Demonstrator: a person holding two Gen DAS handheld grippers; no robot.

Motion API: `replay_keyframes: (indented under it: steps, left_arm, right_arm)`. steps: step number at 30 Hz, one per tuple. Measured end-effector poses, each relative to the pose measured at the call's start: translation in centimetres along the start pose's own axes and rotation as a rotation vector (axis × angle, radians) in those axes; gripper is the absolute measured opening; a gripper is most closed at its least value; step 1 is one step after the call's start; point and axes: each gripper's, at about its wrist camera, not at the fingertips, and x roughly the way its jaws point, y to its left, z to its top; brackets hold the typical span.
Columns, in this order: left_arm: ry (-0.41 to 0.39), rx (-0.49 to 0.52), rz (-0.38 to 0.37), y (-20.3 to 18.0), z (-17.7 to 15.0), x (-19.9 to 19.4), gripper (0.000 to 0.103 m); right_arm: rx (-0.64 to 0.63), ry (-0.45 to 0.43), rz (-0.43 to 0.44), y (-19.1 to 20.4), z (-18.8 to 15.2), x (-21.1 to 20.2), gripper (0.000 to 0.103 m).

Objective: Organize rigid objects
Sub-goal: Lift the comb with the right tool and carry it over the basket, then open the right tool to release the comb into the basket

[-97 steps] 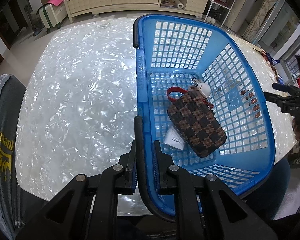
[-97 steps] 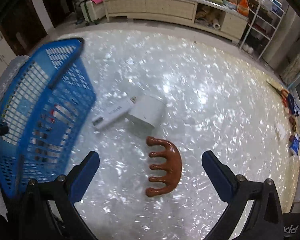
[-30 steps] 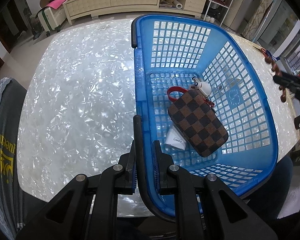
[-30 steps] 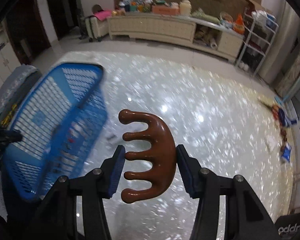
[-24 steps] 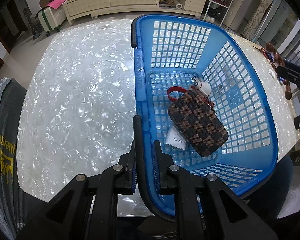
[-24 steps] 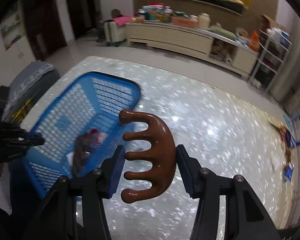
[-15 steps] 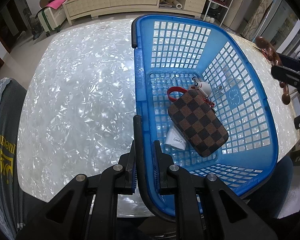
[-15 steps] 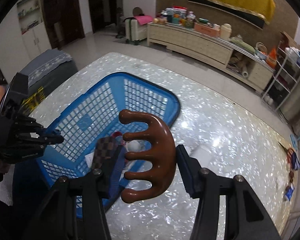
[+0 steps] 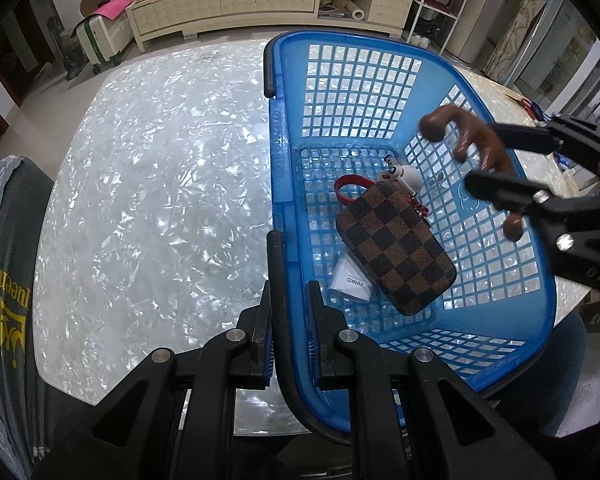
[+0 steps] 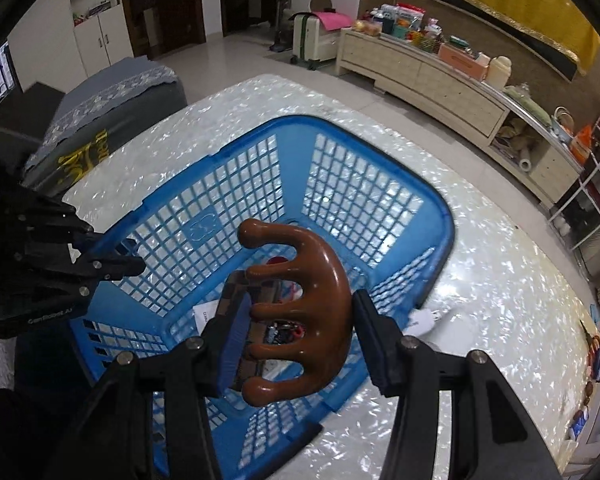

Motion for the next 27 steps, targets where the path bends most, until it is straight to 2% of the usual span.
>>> replay_keyframes:
  steps: [8,14,27]
  left_arm:
    - [-0.003,0.003,0.006,-0.2,-0.1,-0.1,0.015]
    - [-0.005,0.003,0.004,-0.2,-0.1,-0.2,0.015]
    - [-0.008,0.004,0.018,-0.6,-0.2,-0.3,0.015]
  right_arm:
    - [-0.055,0.039,0.009,1.3,0.5,2.9,0.049]
    - [-0.079,0.053,-0.019,1.5,0.7,4.8,0.050]
    - [-0.116,0.057,-0.054,2.2,0.8,5.4,0.050]
